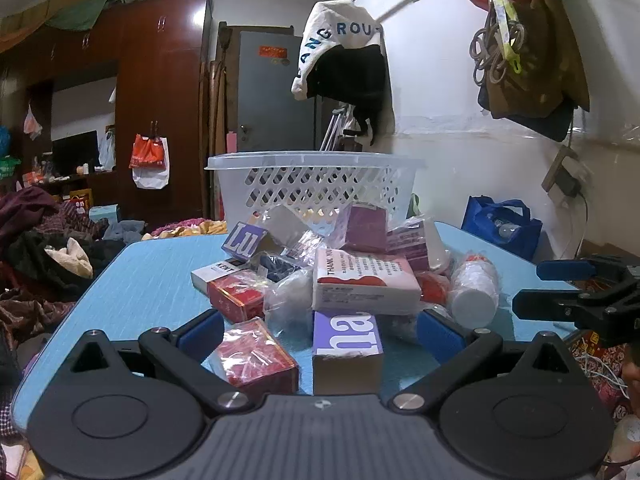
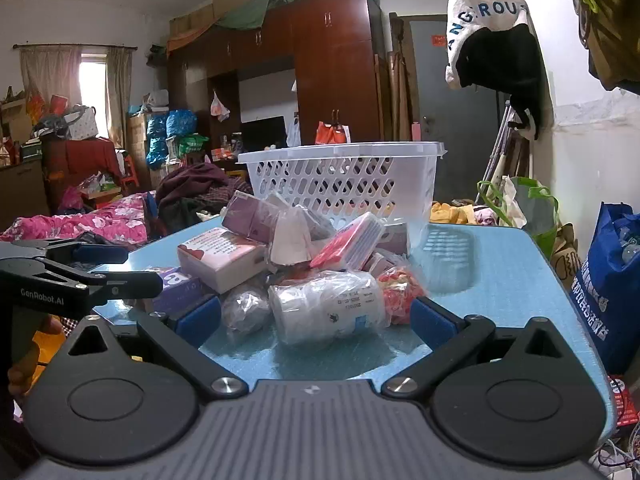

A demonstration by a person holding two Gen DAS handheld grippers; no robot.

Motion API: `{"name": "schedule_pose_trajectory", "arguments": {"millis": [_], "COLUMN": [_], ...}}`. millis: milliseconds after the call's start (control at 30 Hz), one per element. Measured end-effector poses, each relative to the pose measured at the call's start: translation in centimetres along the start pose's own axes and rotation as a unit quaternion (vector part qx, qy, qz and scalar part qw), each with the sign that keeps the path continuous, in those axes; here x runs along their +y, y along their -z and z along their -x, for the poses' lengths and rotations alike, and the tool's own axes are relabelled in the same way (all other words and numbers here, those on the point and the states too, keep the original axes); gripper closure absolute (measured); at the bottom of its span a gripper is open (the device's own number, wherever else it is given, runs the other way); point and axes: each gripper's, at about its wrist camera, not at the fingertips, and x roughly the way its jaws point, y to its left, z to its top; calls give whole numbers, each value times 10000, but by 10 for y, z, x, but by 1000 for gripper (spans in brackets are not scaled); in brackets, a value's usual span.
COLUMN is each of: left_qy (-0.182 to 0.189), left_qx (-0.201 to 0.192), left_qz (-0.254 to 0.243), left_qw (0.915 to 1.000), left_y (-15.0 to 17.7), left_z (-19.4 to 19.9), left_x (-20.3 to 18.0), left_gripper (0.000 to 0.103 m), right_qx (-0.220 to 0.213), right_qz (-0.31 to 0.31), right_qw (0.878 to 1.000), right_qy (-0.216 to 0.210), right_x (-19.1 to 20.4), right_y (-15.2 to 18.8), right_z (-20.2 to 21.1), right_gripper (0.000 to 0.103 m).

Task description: Organize objects

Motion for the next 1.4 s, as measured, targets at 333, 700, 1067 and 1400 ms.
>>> {"name": "schedule_pose_trajectory", "arguments": {"millis": [333,700,1067,1400], "left_qy": [7,21,-31,-108], "left_qx": [-62,-112,-200,-214], "left_qz": [41,58,27,10], "left_qw": [10000,9999,9998,9997], "left_y": [-1,-1,-1,-2], "left_z": [2,1,3,-1], "left_x": [2,3,2,4], "left_gripper": [0,0,0,0], "right_qx": [30,19,28,31], "right_qz": [-68,-46,-48,-40], "right_qw": [10000,10000,10000,10000], "right_qy": [-55,-44,-3,58], "right_x": [-2,-1,-3,-3], "right_y": [1,1,2,1], "right_z": [-3,-4,-4,-4], "right_gripper": [0,0,0,0]}}
